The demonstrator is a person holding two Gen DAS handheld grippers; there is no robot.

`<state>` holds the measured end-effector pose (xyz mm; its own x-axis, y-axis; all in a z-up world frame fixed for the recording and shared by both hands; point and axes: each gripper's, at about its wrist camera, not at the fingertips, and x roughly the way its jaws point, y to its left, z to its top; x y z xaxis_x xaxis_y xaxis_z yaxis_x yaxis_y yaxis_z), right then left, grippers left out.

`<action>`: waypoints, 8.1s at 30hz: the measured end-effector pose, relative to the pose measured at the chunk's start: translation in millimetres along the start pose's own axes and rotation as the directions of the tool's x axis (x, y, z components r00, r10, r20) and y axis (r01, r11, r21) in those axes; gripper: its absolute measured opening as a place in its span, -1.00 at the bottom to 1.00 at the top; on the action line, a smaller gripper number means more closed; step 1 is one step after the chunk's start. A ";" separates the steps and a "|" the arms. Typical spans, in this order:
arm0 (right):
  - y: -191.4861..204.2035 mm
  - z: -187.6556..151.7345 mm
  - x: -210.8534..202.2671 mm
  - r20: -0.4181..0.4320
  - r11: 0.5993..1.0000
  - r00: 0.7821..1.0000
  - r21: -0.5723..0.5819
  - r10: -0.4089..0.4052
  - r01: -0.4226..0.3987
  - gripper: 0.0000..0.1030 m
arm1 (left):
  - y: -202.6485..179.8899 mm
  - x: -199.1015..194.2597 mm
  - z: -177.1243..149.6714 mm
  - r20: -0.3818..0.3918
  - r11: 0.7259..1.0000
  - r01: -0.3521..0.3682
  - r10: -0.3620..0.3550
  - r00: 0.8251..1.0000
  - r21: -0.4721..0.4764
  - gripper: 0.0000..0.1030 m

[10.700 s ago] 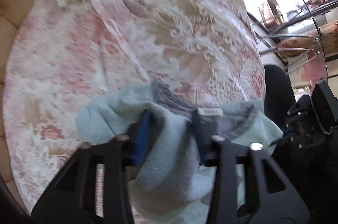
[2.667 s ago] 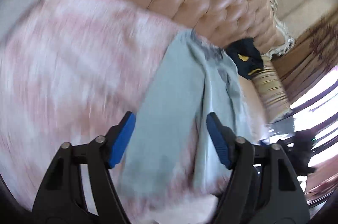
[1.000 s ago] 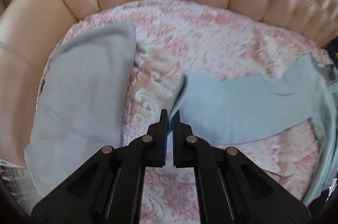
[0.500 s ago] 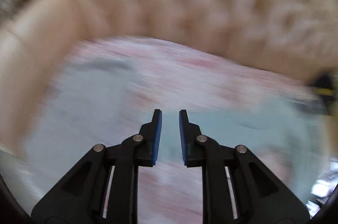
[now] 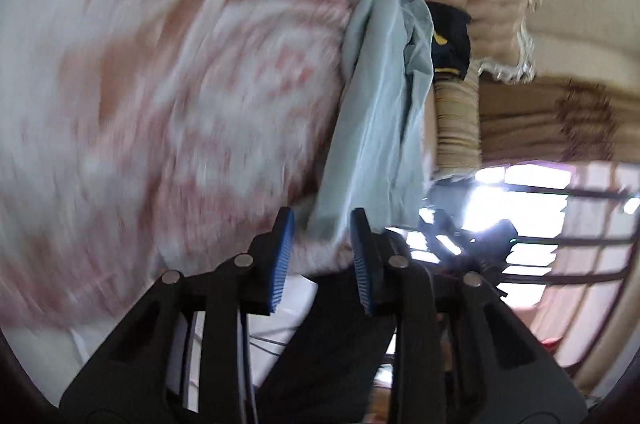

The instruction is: Fold clothes

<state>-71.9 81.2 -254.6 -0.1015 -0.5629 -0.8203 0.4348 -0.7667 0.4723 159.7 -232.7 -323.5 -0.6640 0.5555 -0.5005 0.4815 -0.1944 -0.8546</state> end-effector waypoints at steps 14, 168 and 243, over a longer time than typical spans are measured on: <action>99.8 54.3 50.5 -0.113 0.975 0.979 -0.126 0.171 -0.184 0.63 | -77.2 3.5 -23.2 0.164 0.889 -0.273 0.227 0.960 0.369 -0.89; -61.3 210.0 -191.2 0.453 0.917 0.797 0.177 -0.398 0.358 -0.94 | -27.7 -32.9 -19.3 0.213 0.947 -0.263 0.223 0.951 0.186 -0.33; -27.6 -8.0 -1.5 0.201 0.832 0.937 0.433 0.286 -0.347 -0.94 | -105.1 75.5 -59.1 -0.052 0.909 -0.118 0.151 0.987 0.401 -0.25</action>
<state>-76.6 105.7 -269.0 -0.1512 -0.8085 -0.5687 0.0097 -0.5765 0.8170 92.7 -122.6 -263.2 -0.5528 0.5614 -0.6159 0.2863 -0.5661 -0.7730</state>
